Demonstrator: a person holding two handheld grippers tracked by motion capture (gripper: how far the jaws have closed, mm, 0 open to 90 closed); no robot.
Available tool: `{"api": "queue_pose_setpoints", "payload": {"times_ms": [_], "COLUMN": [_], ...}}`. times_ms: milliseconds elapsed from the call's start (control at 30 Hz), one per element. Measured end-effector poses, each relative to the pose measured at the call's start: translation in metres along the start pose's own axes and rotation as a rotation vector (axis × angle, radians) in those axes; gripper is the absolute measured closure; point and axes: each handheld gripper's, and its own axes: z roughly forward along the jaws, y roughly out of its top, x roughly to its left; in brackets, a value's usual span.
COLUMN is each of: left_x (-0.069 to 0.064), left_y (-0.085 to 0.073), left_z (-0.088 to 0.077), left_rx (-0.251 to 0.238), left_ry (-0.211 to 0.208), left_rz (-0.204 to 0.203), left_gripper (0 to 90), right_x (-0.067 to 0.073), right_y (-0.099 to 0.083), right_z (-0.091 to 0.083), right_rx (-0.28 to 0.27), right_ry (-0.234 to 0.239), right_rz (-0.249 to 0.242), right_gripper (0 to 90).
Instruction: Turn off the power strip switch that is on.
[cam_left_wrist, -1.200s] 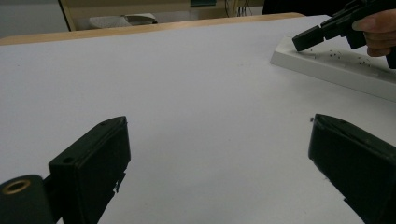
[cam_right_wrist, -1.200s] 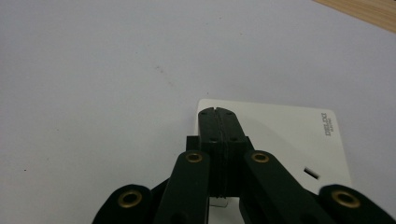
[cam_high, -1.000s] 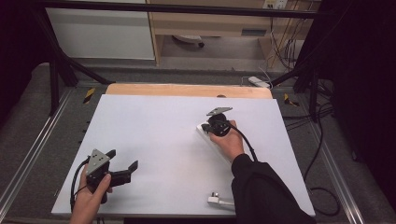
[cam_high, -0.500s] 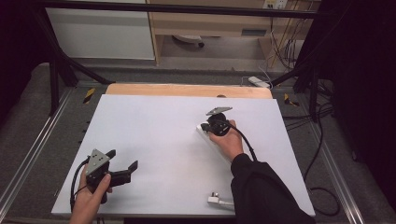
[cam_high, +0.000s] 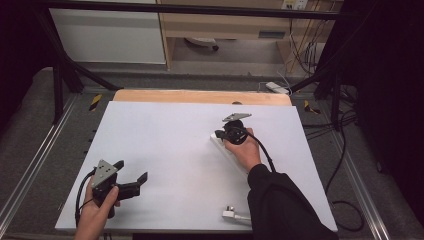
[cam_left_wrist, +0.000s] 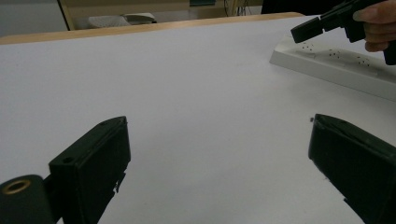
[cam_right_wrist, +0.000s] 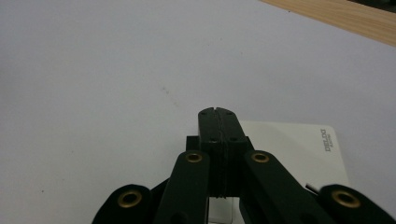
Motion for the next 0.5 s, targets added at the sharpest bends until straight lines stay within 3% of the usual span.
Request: {"api": "queue_pose_setpoints", "payload": {"times_ms": [233,500], "left_x": [0.0001,0.0003], "left_y": [0.0000,-0.0001], "left_z": [-0.0001,-0.0001], "left_rx": [0.000,0.000], "left_ry": [-0.001,-0.001], "left_rz": [0.000,0.001], "left_gripper": [5.4,5.4], "right_x": [0.0004,-0.0002], "right_y": [0.0008,0.0020], "right_z": [-0.0004,-0.0020], "right_rx": [-0.016,-0.037], "right_ry": [0.005,0.008], "right_rz": [0.008,0.017], "right_gripper": [89.8,80.6]}}
